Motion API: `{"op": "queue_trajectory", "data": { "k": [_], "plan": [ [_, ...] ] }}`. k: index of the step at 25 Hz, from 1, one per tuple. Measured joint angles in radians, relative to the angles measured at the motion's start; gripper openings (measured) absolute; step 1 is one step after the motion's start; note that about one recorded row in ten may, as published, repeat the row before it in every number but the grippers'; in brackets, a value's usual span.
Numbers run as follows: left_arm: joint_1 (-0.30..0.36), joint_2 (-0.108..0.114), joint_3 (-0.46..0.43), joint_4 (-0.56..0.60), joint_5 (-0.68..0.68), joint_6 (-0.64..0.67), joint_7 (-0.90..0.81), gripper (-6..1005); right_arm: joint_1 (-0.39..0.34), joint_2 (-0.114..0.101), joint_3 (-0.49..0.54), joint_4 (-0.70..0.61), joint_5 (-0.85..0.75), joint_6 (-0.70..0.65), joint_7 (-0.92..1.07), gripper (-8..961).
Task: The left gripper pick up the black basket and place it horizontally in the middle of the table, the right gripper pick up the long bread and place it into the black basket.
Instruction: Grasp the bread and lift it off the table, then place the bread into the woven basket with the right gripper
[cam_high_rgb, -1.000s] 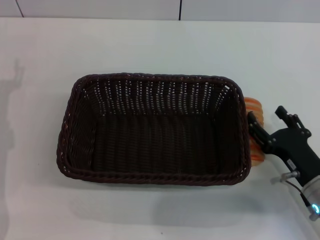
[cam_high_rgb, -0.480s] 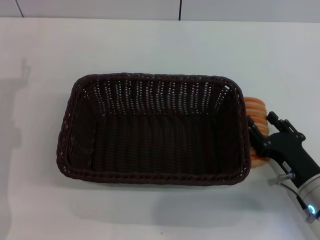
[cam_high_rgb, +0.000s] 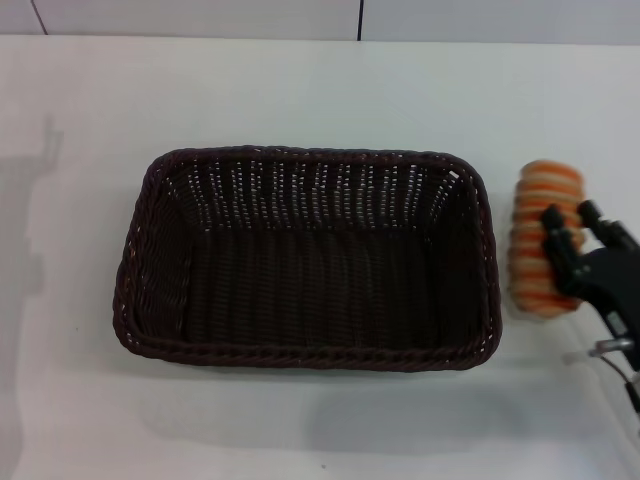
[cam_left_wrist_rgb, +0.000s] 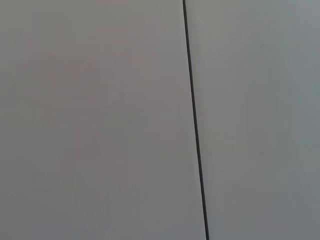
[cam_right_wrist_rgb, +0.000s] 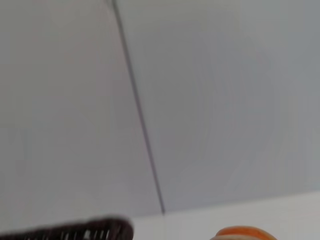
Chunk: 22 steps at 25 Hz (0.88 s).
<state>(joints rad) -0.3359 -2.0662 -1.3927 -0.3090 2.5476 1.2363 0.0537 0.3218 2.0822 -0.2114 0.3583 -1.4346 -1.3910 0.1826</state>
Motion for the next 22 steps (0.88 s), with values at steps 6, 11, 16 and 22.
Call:
{"op": "queue_trajectory", "data": {
  "k": [6, 11, 16, 22],
  "plan": [
    [0.003, 0.000, 0.000, 0.001, 0.000, 0.000, 0.000, 787, -0.062, -0.001, -0.010, -0.004, -0.012, -0.252, -0.004, 435],
    [0.003, 0.000, 0.000, 0.001, 0.001, 0.000, 0.000, 787, -0.081, 0.002, -0.011, 0.005, -0.140, -0.545, -0.037, 382],
    [0.003, 0.000, 0.000, 0.001, 0.004, 0.000, 0.000, 786, -0.006, 0.002, -0.007, 0.031, -0.250, -0.559, -0.053, 333],
    [-0.001, 0.000, 0.000, 0.002, 0.007, -0.005, 0.000, 786, 0.109, 0.003, -0.006, 0.040, -0.294, -0.385, -0.027, 304]
  ]
}}
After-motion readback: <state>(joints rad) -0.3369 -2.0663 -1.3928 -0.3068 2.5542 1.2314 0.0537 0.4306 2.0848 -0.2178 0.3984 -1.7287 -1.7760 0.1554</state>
